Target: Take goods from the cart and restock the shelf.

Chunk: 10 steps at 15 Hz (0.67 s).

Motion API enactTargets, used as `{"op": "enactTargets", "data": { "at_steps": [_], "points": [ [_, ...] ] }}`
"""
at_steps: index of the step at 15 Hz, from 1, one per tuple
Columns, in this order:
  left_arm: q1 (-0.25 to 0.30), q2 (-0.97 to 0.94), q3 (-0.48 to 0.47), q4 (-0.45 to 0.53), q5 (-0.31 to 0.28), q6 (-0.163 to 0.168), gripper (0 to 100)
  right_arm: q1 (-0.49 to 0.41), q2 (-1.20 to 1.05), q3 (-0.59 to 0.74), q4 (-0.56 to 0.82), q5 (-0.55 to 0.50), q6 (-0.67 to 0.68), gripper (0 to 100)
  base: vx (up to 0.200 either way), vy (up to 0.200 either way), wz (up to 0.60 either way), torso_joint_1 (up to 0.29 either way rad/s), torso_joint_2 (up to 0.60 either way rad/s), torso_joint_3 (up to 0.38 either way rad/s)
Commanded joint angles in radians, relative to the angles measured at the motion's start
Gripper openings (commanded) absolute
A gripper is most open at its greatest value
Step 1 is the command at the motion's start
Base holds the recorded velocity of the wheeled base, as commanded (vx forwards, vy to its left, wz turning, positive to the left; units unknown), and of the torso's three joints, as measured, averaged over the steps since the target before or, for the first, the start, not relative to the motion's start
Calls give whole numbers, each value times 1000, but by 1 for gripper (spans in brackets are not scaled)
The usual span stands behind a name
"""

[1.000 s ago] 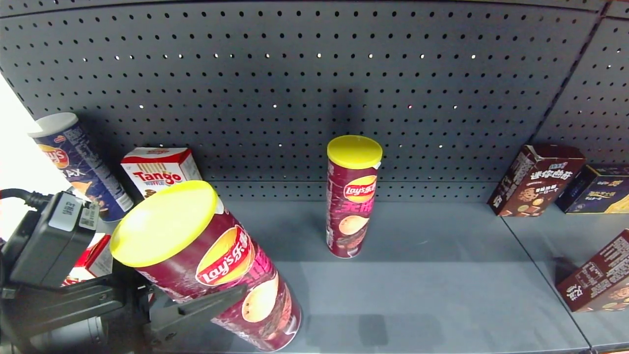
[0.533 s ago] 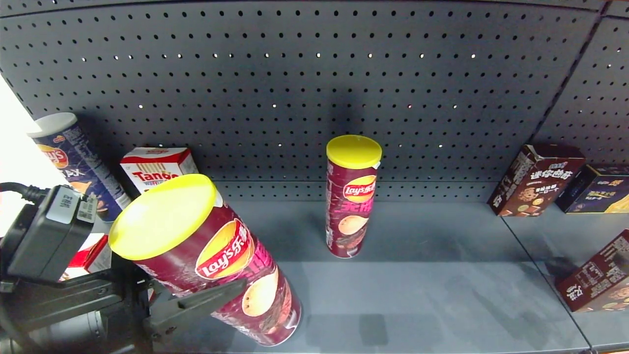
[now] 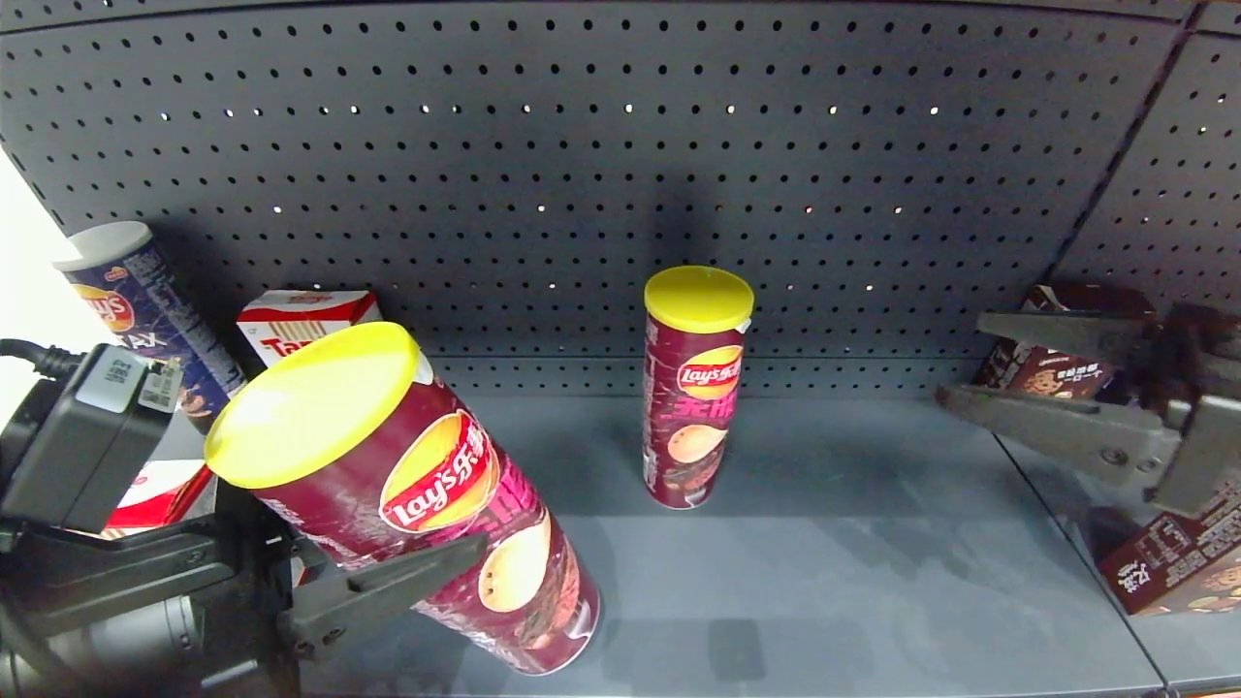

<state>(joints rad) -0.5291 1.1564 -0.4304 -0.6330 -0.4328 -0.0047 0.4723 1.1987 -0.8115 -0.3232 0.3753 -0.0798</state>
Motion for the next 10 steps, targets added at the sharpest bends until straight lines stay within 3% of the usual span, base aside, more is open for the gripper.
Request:
{"op": "enactTargets", "data": {
  "at_steps": [1,4,5,6,8,10],
  "points": [
    [0,0,-1,-2,0,0,0,-20,190,-81,-119,97,-6,100,0,0,0,0,0,0],
    [0,0,-1,-2,-1,0,0,-40,280,-103,-240,254,-23,100,0,0,0,0,0,0],
    [0,0,-1,-2,-1,0,0,-40,280,-103,-240,254,-23,100,0,0,0,0,0,0],
    [0,-3,-2,-4,-1,0,0,-47,337,-132,-260,356,-71,100,0,0,0,0,0,0],
    [0,-3,-4,-5,-3,0,0,-63,389,-186,-258,467,-113,100,0,0,0,0,0,0],
    [-2,-3,-7,-7,-3,0,0,-60,426,-229,-257,479,-124,100,0,0,0,0,0,0]
  ]
}}
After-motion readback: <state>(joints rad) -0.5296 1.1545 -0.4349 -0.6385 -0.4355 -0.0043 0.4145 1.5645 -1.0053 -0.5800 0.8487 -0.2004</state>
